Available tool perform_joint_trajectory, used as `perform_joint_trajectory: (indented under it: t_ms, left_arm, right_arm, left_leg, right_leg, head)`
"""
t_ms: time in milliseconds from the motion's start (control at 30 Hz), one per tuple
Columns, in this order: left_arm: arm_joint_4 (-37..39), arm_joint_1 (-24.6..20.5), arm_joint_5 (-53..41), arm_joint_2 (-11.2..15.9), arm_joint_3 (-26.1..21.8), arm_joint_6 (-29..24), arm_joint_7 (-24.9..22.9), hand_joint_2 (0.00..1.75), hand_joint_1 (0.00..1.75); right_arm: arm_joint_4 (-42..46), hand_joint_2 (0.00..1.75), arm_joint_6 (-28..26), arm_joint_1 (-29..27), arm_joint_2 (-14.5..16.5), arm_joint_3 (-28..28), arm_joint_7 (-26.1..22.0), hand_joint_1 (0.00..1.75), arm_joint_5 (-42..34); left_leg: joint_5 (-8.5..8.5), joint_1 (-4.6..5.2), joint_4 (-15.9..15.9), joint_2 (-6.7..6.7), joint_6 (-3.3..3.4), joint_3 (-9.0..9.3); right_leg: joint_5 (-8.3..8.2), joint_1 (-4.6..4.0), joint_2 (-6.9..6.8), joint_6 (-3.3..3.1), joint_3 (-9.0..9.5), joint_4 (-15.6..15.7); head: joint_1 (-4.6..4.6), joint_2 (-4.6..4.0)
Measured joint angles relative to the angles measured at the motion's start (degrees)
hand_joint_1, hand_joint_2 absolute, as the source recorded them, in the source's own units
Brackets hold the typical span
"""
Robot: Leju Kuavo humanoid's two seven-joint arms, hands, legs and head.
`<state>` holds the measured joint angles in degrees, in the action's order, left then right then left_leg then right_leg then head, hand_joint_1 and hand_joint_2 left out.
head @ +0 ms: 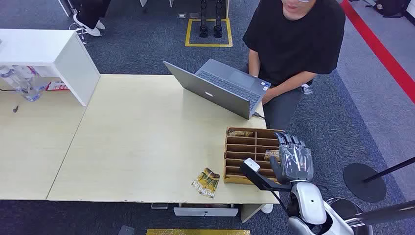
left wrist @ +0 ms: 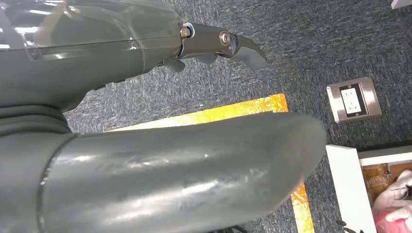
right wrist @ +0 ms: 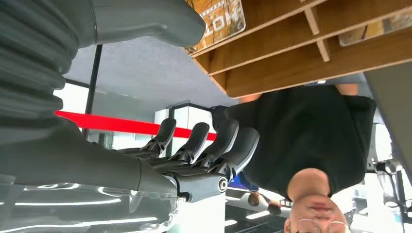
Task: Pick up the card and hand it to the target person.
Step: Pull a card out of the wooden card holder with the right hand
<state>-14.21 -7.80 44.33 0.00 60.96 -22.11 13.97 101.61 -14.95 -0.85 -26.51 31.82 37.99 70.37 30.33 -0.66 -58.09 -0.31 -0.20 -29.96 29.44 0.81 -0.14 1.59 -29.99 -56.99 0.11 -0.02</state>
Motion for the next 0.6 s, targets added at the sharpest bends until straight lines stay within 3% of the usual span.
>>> perform_joint_trajectory:
  t_ms: [600]
  left_arm:
    - [0.0,-0.2,-0.2,0.0,0.0,0.2,0.0,0.0,0.0]
  right_arm:
    - [-1.1,1.75,0.7,0.6,-0.1,1.4,0.3,0.69,0.1]
  left_leg:
    - [0.0,0.0,0.0,0.0,0.0,0.0]
  right_leg:
    - [0.0,0.0,0.0,0.0,0.0,0.0]
  head:
    - [0.0,0.0]
